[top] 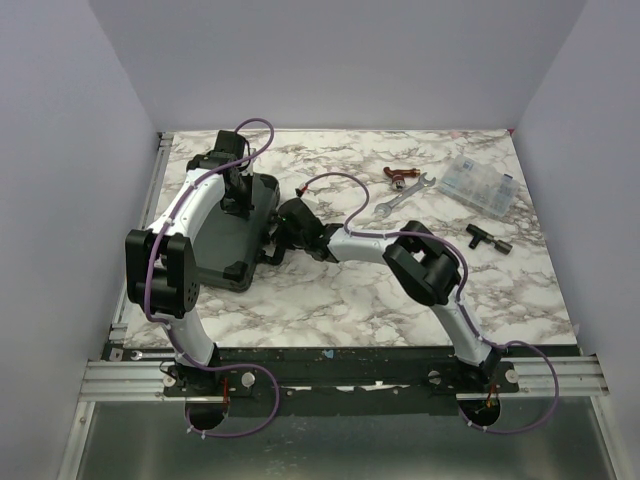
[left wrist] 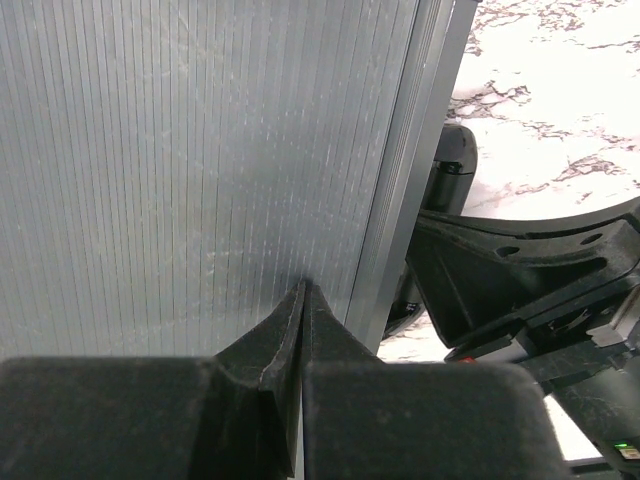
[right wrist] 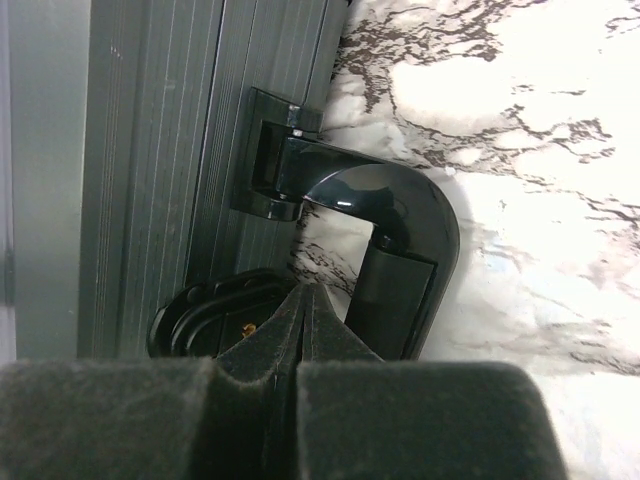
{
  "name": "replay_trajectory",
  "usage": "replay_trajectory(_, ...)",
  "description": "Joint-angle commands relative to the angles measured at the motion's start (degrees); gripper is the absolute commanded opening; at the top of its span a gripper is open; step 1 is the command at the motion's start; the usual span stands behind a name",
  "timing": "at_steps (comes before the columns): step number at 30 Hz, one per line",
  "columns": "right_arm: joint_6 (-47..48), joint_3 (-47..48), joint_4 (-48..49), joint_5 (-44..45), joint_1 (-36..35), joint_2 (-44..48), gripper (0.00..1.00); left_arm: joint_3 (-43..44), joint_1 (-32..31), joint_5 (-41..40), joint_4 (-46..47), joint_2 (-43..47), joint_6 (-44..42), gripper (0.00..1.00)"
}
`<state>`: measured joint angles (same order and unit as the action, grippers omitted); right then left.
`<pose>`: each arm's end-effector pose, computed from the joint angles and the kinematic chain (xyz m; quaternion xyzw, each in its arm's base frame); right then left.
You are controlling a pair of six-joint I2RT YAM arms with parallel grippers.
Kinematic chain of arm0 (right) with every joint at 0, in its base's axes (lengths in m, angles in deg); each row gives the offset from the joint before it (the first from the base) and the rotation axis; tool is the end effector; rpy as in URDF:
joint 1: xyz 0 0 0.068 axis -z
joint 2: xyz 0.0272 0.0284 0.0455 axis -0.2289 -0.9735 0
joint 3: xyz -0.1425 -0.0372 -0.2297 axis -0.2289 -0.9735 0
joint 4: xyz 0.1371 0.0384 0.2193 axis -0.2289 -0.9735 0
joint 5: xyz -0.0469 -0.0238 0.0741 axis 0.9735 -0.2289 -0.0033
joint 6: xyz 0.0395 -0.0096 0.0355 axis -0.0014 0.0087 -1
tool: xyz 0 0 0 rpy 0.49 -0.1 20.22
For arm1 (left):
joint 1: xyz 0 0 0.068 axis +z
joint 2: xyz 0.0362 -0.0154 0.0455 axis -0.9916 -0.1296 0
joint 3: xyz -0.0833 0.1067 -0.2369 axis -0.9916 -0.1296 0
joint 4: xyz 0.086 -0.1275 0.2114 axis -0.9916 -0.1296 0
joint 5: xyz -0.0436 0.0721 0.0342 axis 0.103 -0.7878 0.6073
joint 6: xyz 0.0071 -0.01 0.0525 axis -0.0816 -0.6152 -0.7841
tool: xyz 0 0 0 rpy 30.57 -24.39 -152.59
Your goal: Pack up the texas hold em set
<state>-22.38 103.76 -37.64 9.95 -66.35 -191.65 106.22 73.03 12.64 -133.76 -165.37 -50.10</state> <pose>0.3090 0.4009 0.1320 0.0624 0.8850 0.3228 0.3297 0.3650 -0.0633 0.2628 0.0019 0.9769 -0.0646 0.2039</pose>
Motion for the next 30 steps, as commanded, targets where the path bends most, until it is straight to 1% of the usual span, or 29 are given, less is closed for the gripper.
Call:
replay_trajectory(1, -2.36, -2.91, 7.58, -16.36, -3.25, -9.71, 0.01, -2.97, -0.59, 0.36, -4.28, -4.68, -0.64, 0.00)
replay_trajectory(3, -2.51, -1.61, 5.27, -15.16, -3.71, -10.40, 0.01, -2.93, -0.59, 0.56, -4.25, -4.68, -0.67, 0.00)
replay_trajectory(4, -2.17, -0.44, 1.89, -12.98, -4.02, -10.68, 0.00, -2.93, -0.59, 0.55, -4.27, -4.68, -0.64, 0.00)
replay_trajectory(10, -2.64, 2.69, -10.19, -1.17, -6.14, -11.53, 0.01, -2.77, -0.68, 0.76, -4.25, -4.72, -0.73, 0.00)
replay_trajectory(17, -0.23, 3.14, -14.67, 6.90, -6.22, -10.77, 0.01, -2.91, -0.76, 0.73, -4.23, -4.75, -0.73, 0.00)
replay_trajectory(19, 0.81, 2.53, -13.69, 6.04, -6.26, -10.02, 0.01, -2.87, -0.76, 0.69, -4.23, -4.76, -0.73, 0.00)
replay_trajectory(21, 3.98, 0.93, -9.68, 2.26, -6.27, -8.74, 0.01, -2.84, -0.76, 0.70, -4.25, -4.77, -0.73, 0.00)
replay_trajectory(24, 6.75, 0.00, -6.78, 0.96, -6.20, -6.34, 0.01, -2.80, -0.76, 0.45, -4.23, -4.59, -0.73, 0.00)
replay_trajectory(27, 11.13, 1.54, -6.95, 1.19, -5.80, -3.59, 0.01, -2.77, -0.76, 0.12, -4.15, -4.34, -0.64, 0.00)
replay_trajectory(30, 12.93, 2.43, -7.32, 1.26, -4.57, 0.55, 0.01, -2.69, -0.76, -0.07, -3.97, -3.82, -0.55, 0.00)
